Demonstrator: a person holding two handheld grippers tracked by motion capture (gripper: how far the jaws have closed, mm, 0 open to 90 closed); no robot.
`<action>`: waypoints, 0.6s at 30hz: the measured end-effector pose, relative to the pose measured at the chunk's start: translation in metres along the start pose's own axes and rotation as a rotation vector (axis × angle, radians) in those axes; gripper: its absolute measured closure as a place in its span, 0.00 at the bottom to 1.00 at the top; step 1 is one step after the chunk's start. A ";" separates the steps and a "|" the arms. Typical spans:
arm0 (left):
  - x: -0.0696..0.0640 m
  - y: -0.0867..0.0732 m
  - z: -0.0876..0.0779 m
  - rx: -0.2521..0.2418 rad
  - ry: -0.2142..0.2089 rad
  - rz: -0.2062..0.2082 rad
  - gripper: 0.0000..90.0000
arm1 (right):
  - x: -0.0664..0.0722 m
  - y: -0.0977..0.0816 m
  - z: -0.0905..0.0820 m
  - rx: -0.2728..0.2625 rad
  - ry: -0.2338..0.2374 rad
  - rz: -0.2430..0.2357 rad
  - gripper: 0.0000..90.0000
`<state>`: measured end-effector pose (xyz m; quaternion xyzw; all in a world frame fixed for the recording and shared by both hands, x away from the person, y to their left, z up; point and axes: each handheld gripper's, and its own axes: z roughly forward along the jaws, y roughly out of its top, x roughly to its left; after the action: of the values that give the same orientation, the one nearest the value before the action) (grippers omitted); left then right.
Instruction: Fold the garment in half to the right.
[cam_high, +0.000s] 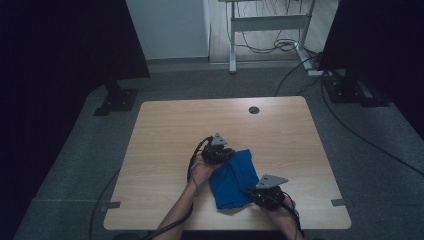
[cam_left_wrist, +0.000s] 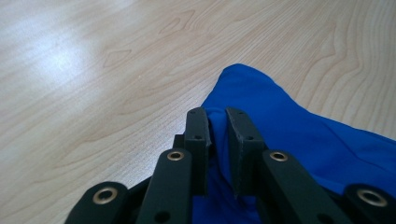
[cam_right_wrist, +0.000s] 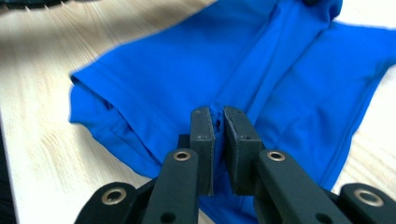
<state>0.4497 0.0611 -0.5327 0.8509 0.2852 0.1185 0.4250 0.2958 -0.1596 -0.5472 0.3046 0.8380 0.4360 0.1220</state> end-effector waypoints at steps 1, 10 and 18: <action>0.001 -0.001 0.002 0.005 0.005 0.001 0.87 | 0.000 -0.002 0.001 0.006 -0.005 0.000 0.91; 0.011 -0.009 0.005 -0.002 0.026 -0.028 0.73 | -0.002 -0.008 0.005 0.018 -0.009 0.022 0.91; 0.014 -0.003 -0.040 -0.073 0.028 -0.063 0.64 | -0.002 -0.009 0.005 0.012 -0.006 0.021 0.89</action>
<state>0.4424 0.0973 -0.5117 0.8237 0.3133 0.1272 0.4551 0.2960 -0.1622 -0.5577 0.3153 0.8370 0.4312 0.1181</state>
